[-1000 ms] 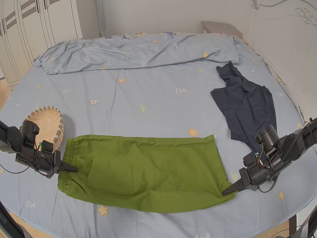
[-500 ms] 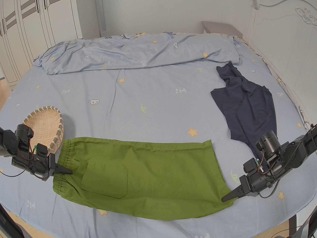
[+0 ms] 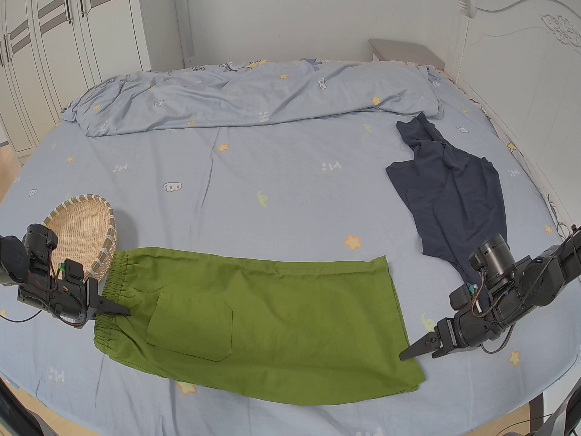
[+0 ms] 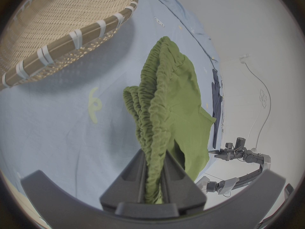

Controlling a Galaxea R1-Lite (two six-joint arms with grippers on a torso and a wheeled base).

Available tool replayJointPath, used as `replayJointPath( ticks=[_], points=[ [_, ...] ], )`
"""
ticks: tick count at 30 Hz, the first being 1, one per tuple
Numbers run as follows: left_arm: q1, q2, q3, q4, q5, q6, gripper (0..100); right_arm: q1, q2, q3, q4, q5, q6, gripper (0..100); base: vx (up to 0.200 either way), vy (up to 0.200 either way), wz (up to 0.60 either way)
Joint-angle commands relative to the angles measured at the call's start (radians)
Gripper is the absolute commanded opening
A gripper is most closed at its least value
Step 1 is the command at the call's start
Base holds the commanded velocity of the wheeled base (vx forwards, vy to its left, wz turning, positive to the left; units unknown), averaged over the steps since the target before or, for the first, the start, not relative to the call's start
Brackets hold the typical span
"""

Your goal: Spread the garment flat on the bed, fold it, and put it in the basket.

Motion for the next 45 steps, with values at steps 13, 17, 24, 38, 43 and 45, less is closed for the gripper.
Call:
replayJointPath(
  ticks=[13, 17, 24, 38, 43, 45],
  points=[
    [0.020, -0.234, -0.100, 0.174, 0.191, 0.000, 0, 0.044, -0.172, -0.076, -0.083, -0.358, 0.004, 100, 0.000, 0.000, 0.00],
    [0.045, -0.241, -0.169, 0.284, 0.214, 0.007, 0, 0.046, -0.172, -0.078, -0.083, -0.358, 0.003, 100, 0.000, 0.000, 0.00],
    [0.014, -0.240, -0.189, 0.335, 0.337, 0.030, 0, 0.046, -0.172, -0.076, -0.083, -0.358, 0.004, 100, 0.000, 0.000, 0.00],
    [-0.428, -0.363, -0.348, 0.453, 0.449, -0.367, 0, 0.052, -0.172, -0.076, -0.082, -0.359, 0.004, 100, 0.000, 0.000, 0.00],
    [-0.602, -0.355, -0.404, 0.454, 0.562, -0.407, 0, 0.052, -0.172, -0.076, -0.082, -0.361, 0.004, 100, 0.000, 0.000, 0.00],
    [-0.694, -0.335, -0.451, 0.454, 0.582, -0.411, 0, 0.050, -0.170, -0.076, -0.082, -0.362, 0.004, 100, 0.000, 0.000, 0.00]
  ],
)
